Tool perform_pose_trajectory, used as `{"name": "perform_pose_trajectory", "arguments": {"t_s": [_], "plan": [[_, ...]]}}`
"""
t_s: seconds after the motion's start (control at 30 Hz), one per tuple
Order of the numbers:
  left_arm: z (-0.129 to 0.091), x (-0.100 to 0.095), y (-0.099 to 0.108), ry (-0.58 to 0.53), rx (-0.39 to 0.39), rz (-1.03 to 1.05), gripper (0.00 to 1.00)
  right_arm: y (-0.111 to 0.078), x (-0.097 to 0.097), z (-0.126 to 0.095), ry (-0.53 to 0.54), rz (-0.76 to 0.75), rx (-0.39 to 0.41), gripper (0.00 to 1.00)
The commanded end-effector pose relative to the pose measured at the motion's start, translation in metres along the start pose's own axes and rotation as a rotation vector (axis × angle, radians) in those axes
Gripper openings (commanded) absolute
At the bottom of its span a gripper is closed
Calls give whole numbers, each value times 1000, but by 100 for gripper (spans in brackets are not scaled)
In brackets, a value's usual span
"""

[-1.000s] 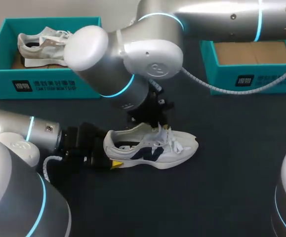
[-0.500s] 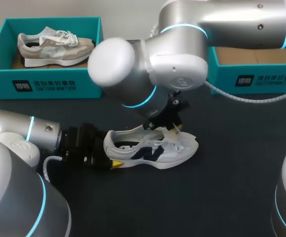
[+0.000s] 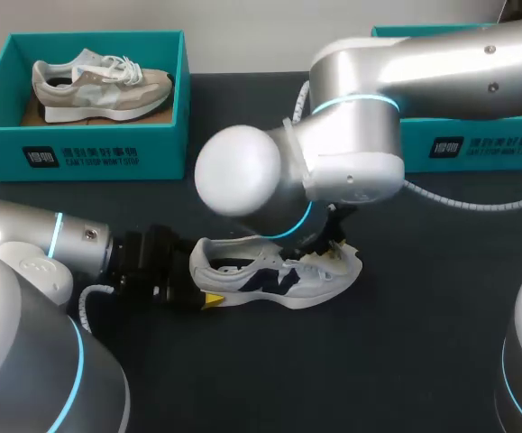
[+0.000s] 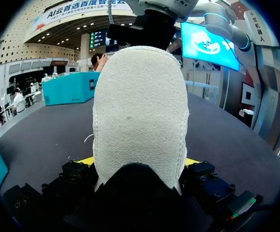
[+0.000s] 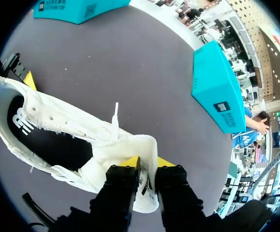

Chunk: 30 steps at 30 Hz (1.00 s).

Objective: Take the shoe out of the shoebox, open the shoe tongue, remove and reinsert the insole, then place the shoe into the shoebox

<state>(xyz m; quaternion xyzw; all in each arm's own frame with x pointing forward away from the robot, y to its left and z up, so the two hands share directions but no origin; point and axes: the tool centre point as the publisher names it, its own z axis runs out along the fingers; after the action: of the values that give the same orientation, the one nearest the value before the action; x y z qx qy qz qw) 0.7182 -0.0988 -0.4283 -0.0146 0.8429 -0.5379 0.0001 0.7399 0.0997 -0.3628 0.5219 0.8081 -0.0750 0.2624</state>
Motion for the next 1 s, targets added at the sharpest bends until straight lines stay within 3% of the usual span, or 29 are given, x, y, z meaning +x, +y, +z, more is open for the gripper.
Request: {"name": "perform_pose_trajectory", "arguments": {"t_s": [0.03,0.1,0.17,0.2,0.3,0.37,0.4,0.67,1.0], "plan": [[8,2,5,-3,-3,0,0,-7,-3,11,7,11,-17,42],[8,2,5,-3,-3,0,0,-8,-5,13,-4,18,-9,55],[8,2,5,-3,-3,0,0,-10,-9,11,-19,31,-15,56],[8,2,5,-3,-3,0,0,-10,-11,8,-18,34,-18,63],[8,2,5,-3,-3,0,0,-8,-20,-4,-42,64,-39,70],[8,2,5,-3,-3,0,0,-4,-27,-16,-55,77,-62,95],[8,2,5,-3,-3,0,0,-1,-30,-22,-67,76,-72,100],[8,2,5,-3,-3,0,0,35,-29,-69,-138,-12,-162,100],[8,2,5,-3,-3,0,0,82,14,-129,-113,-349,-284,100]]}}
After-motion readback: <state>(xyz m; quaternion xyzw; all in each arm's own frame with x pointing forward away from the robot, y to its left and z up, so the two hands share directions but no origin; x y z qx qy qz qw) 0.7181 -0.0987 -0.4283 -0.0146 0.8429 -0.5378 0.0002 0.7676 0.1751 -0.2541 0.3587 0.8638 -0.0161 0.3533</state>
